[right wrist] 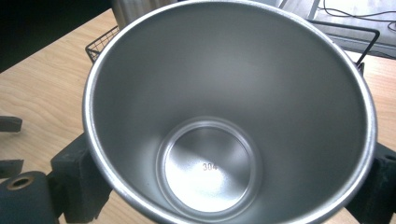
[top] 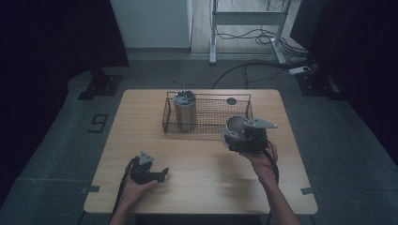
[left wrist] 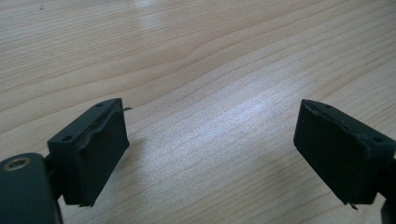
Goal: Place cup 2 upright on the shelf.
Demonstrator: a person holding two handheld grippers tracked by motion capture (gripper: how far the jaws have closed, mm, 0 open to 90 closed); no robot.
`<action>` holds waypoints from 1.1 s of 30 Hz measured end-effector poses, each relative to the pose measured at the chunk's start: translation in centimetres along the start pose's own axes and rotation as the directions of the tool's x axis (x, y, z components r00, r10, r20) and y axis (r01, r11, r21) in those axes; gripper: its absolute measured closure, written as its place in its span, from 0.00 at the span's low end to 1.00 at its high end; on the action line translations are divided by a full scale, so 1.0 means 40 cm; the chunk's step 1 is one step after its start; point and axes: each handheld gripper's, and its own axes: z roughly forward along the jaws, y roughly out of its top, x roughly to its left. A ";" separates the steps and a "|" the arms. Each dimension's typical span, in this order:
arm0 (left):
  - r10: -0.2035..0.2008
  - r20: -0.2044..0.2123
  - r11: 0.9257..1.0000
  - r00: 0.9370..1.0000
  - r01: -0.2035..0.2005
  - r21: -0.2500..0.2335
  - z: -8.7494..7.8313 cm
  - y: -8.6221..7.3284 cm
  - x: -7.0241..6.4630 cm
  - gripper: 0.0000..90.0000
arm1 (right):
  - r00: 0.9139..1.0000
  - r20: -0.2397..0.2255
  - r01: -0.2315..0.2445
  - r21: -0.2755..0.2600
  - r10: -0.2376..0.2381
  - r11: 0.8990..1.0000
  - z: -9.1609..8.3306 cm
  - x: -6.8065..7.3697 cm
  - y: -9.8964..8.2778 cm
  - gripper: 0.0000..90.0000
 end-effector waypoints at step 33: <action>0.000 -0.003 1.000 1.000 0.000 0.006 0.003 -0.003 -0.005 0.11 | 1.000 -0.001 0.015 -0.015 -0.015 1.000 0.059 -0.010 0.099 0.09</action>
